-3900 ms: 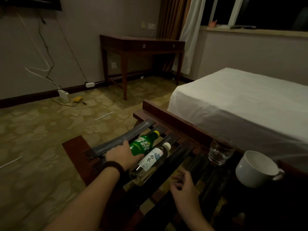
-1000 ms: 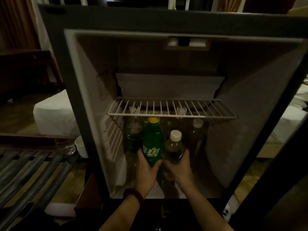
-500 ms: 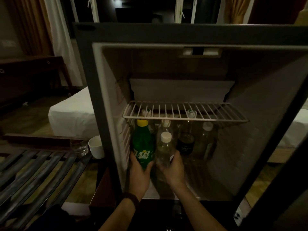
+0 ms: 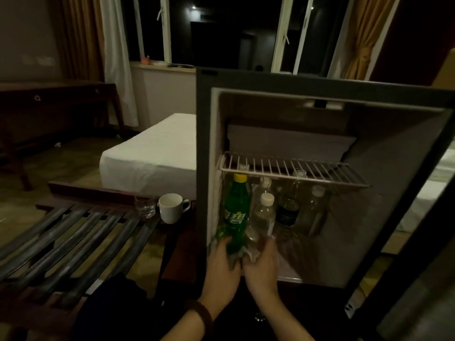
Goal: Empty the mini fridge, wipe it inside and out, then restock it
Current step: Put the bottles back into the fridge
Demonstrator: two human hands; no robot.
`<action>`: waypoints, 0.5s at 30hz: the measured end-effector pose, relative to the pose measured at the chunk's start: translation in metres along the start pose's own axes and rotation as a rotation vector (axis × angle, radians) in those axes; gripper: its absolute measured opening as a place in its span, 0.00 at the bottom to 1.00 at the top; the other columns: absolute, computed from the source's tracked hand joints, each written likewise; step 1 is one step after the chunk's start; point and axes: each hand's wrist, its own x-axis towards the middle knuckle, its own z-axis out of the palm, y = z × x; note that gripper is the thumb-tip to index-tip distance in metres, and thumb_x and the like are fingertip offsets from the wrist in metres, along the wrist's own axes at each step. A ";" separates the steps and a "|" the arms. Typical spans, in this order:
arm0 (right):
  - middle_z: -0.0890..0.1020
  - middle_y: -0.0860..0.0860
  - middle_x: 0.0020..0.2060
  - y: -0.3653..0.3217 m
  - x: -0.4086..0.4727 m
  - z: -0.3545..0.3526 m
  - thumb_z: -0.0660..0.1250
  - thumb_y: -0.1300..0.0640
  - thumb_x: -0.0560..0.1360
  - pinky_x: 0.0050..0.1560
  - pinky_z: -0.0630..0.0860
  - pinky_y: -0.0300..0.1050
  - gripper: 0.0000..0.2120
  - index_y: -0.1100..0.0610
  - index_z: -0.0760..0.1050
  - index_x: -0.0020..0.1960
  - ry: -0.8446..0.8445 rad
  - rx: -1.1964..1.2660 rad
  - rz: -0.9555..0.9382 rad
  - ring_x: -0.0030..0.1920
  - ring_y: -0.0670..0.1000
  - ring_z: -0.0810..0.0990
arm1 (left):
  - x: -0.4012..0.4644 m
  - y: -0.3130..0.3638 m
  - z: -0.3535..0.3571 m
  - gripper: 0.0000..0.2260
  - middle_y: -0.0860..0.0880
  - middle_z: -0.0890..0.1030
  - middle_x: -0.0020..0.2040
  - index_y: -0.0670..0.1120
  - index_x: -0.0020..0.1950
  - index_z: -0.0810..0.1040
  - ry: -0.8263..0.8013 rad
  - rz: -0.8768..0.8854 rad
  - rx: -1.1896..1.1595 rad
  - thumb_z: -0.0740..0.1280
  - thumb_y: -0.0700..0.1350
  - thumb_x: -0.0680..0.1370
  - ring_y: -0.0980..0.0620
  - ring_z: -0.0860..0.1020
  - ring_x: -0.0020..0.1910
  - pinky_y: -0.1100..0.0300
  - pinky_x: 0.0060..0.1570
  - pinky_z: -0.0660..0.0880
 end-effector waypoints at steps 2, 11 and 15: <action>0.77 0.49 0.50 -0.010 -0.020 0.009 0.64 0.65 0.74 0.54 0.73 0.42 0.14 0.51 0.68 0.55 -0.168 -0.018 -0.022 0.55 0.50 0.77 | -0.011 -0.004 -0.018 0.16 0.56 0.73 0.58 0.56 0.58 0.69 0.071 0.028 0.034 0.64 0.37 0.76 0.57 0.72 0.60 0.58 0.63 0.70; 0.78 0.49 0.57 -0.041 -0.042 0.101 0.65 0.61 0.75 0.53 0.71 0.35 0.16 0.53 0.69 0.61 -0.520 -0.129 -0.044 0.56 0.45 0.76 | 0.005 -0.052 -0.121 0.17 0.51 0.73 0.60 0.51 0.62 0.66 0.247 -0.125 -0.025 0.63 0.37 0.77 0.55 0.71 0.61 0.60 0.60 0.69; 0.74 0.50 0.61 -0.041 -0.021 0.154 0.69 0.60 0.73 0.62 0.71 0.43 0.26 0.52 0.63 0.66 -0.525 -0.009 0.066 0.59 0.46 0.73 | 0.042 -0.096 -0.162 0.21 0.48 0.71 0.65 0.48 0.68 0.62 0.266 -0.201 -0.024 0.64 0.39 0.77 0.54 0.70 0.61 0.58 0.61 0.68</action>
